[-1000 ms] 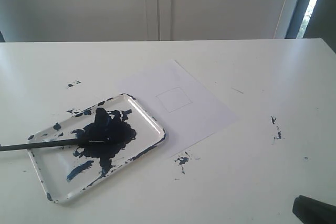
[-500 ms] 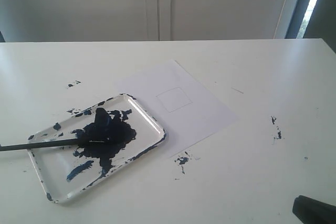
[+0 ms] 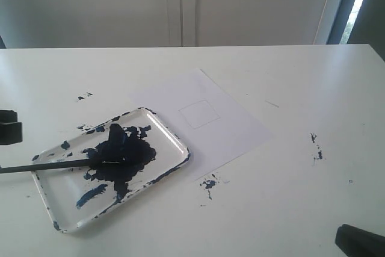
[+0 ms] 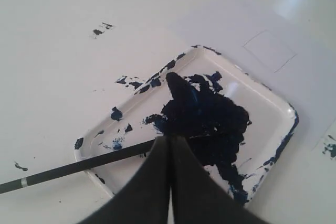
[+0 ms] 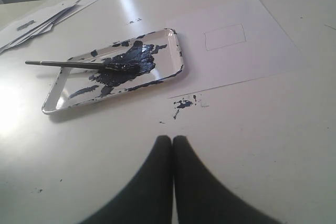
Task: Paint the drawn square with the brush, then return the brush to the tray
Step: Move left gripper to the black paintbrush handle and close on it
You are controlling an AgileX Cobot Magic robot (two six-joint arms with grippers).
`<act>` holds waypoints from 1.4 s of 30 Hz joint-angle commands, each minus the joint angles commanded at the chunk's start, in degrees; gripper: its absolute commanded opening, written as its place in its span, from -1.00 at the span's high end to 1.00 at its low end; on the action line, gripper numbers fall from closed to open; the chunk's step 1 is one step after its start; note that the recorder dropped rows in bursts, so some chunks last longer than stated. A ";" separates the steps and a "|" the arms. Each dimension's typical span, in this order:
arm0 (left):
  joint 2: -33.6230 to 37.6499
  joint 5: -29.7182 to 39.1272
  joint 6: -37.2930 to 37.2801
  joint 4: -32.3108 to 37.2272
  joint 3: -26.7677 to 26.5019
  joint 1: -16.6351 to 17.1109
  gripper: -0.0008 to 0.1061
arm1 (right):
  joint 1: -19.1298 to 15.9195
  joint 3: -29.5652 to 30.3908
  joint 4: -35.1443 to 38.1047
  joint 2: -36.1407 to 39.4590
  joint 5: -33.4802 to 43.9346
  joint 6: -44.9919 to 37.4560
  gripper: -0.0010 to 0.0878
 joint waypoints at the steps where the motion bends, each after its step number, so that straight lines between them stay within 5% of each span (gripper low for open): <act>1: 1.50 0.22 0.86 0.16 -0.59 0.12 0.89 | 0.00 0.00 0.00 0.00 0.00 0.00 0.98; 6: 7.35 1.03 1.78 4.16 -2.82 2.94 0.89 | 0.00 0.00 0.00 0.00 0.00 0.00 0.98; 16: 16.86 5.01 0.08 5.21 -4.05 15.57 0.89 | 0.00 0.00 0.00 0.00 0.00 0.00 0.98; 27: 17.00 4.49 -0.09 1.95 -4.05 16.10 0.87 | 0.00 0.00 0.00 0.00 0.00 0.00 0.98; 31: 17.08 5.00 0.24 1.95 -4.05 16.10 0.55 | 0.00 0.00 0.00 0.00 0.00 0.00 0.98; 36: 17.08 6.81 5.65 2.48 -4.05 15.98 -0.45 | 0.00 0.00 0.00 0.00 0.00 0.00 0.98; 38: 17.11 7.77 10.73 2.48 -4.15 15.84 -0.70 | 0.00 0.00 0.00 0.00 0.00 0.00 0.98; 42: 18.77 10.34 19.74 2.61 -4.16 15.84 -0.67 | 0.00 0.00 0.00 0.00 0.00 0.00 0.98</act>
